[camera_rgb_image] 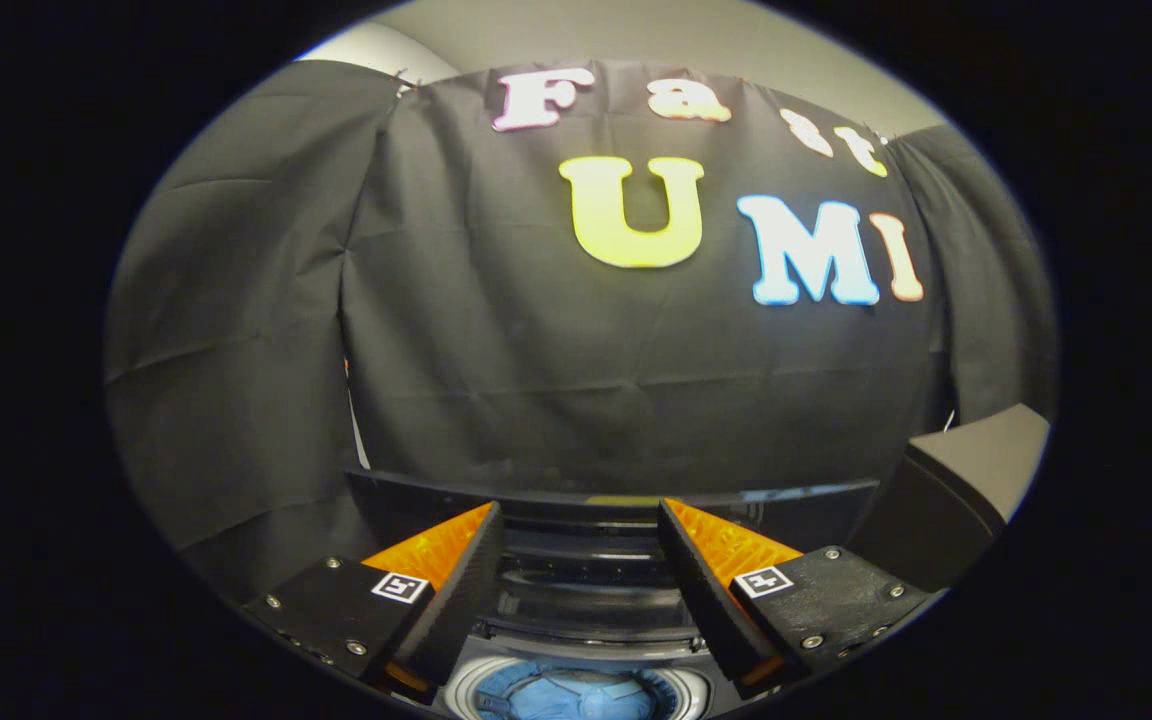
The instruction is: Put the clothes into the washing machine and then close the washing machine lid.
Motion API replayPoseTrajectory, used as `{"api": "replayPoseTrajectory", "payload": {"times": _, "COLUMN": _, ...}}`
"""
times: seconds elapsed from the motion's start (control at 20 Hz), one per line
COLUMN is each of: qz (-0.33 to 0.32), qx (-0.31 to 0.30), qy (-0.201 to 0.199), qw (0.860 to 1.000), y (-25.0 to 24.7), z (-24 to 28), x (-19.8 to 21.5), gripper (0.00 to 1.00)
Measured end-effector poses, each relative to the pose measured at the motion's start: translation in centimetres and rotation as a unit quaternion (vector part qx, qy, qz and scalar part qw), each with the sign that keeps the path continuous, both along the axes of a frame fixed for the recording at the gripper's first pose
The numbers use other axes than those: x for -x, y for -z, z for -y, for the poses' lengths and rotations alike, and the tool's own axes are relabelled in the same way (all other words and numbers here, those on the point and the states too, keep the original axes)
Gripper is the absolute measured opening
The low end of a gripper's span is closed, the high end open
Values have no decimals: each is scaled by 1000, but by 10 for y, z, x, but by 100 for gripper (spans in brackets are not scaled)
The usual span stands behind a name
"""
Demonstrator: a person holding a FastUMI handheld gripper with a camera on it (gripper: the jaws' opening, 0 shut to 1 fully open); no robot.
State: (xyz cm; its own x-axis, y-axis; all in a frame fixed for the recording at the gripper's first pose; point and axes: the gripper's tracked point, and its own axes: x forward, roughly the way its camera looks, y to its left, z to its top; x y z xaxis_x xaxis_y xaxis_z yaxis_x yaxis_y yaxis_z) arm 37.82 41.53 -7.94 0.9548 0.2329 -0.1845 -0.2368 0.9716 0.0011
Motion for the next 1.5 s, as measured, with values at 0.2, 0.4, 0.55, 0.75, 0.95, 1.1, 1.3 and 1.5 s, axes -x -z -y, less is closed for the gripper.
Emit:
{"api": "replayPoseTrajectory", "payload": {"times": 0.2, "qz": 29, "qx": -2, "qy": 5, "qw": 1000, "y": -17, "z": -4, "x": -24, "gripper": 95}}
{"api": "replayPoseTrajectory", "payload": {"times": 0.4, "qz": 1, "qx": 13, "qy": 27, "qw": 1000, "y": -11, "z": 2, "x": -55, "gripper": 95}}
{"api": "replayPoseTrajectory", "payload": {"times": 0.55, "qz": -34, "qx": 9, "qy": 35, "qw": 999, "y": 6, "z": 6, "x": -72, "gripper": 95}}
{"api": "replayPoseTrajectory", "payload": {"times": 0.75, "qz": -90, "qx": 4, "qy": 54, "qw": 994, "y": 34, "z": 17, "x": -77, "gripper": 96}}
{"api": "replayPoseTrajectory", "payload": {"times": 0.95, "qz": -74, "qx": 1, "qy": 53, "qw": 996, "y": 27, "z": 18, "x": -71, "gripper": 97}}
{"api": "replayPoseTrajectory", "payload": {"times": 1.1, "qz": -73, "qx": -1, "qy": 46, "qw": 996, "y": 27, "z": 18, "x": -59, "gripper": 96}}
{"api": "replayPoseTrajectory", "payload": {"times": 1.3, "qz": -62, "qx": -3, "qy": 34, "qw": 997, "y": 24, "z": 23, "x": -42, "gripper": 96}}
{"api": "replayPoseTrajectory", "payload": {"times": 1.5, "qz": -50, "qx": -3, "qy": 31, "qw": 998, "y": 24, "z": 25, "x": -18, "gripper": 96}}
